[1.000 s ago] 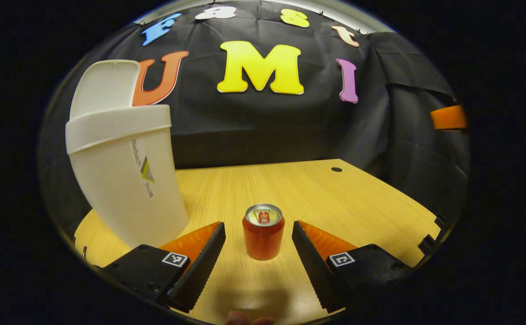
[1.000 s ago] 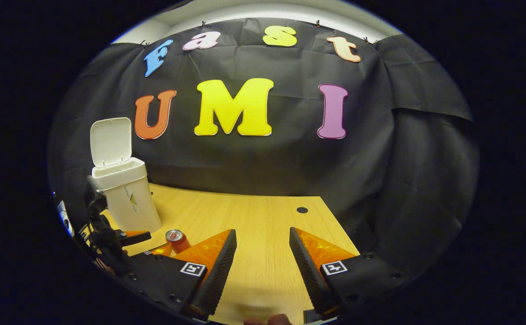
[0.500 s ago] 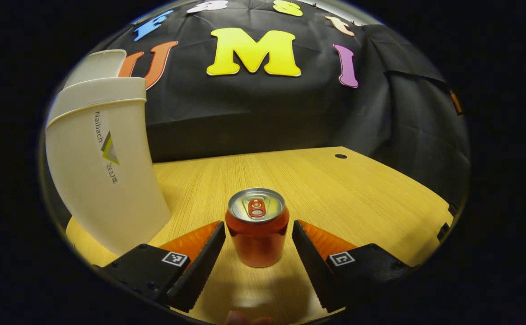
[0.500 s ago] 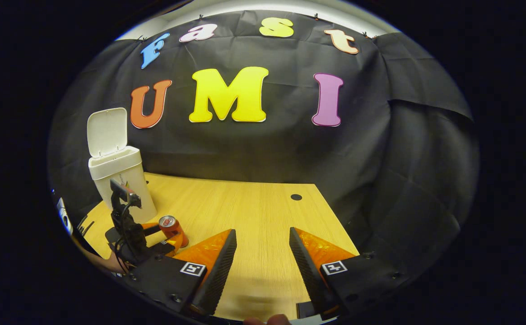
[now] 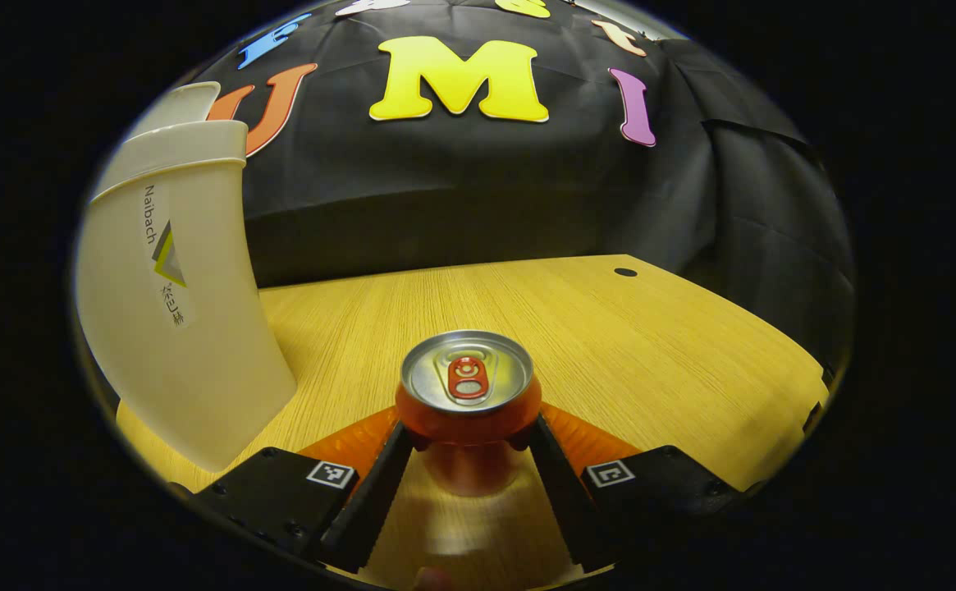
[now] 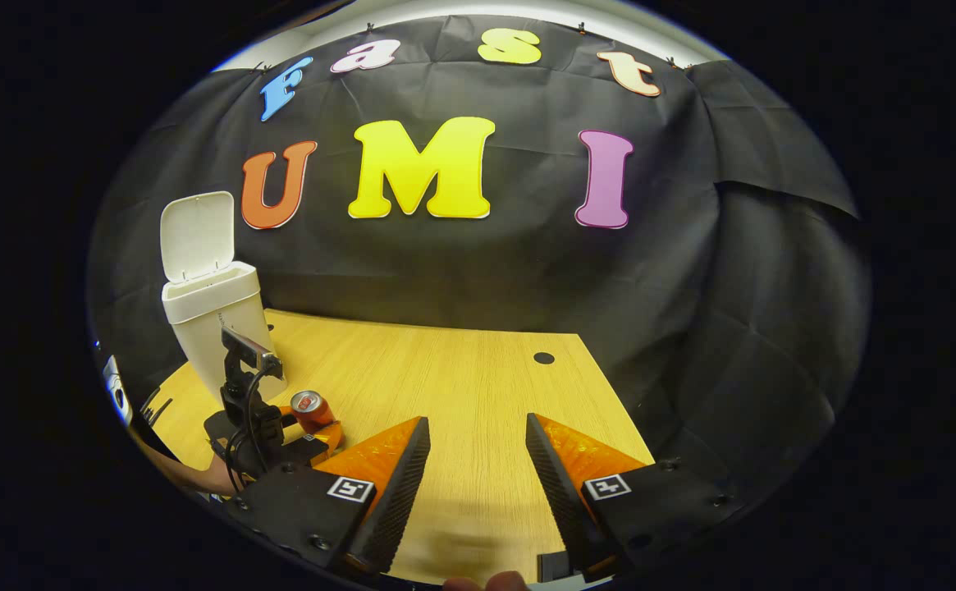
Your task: Press the lid of the desktop garbage bin to open it, pick up the crumpled paper on the desktop and throw it into the bin, then pick up the pop can on the desktop and drop it into the bin, and finally close the garbage bin lid.
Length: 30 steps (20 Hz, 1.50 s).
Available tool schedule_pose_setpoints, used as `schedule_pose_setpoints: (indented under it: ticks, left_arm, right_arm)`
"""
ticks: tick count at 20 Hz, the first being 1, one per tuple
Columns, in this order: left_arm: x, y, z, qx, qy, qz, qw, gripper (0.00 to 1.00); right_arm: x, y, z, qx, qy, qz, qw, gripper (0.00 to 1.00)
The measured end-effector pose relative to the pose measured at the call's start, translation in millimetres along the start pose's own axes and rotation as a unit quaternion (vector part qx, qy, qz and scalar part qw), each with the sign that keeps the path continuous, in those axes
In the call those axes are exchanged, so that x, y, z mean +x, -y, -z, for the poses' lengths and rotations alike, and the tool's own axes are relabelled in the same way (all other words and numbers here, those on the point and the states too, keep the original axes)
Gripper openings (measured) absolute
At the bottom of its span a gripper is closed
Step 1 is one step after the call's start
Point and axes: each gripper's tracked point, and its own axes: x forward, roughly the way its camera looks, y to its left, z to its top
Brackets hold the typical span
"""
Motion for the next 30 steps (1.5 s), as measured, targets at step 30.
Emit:
schedule_pose_setpoints:
  ticks: [30]
  left_arm:
    - [-145,-159,-312,-0.036,0.215,-0.151,0.964,0.80]
  right_arm:
    - [25,-45,-84,0.058,0.080,-0.076,0.992,0.78]
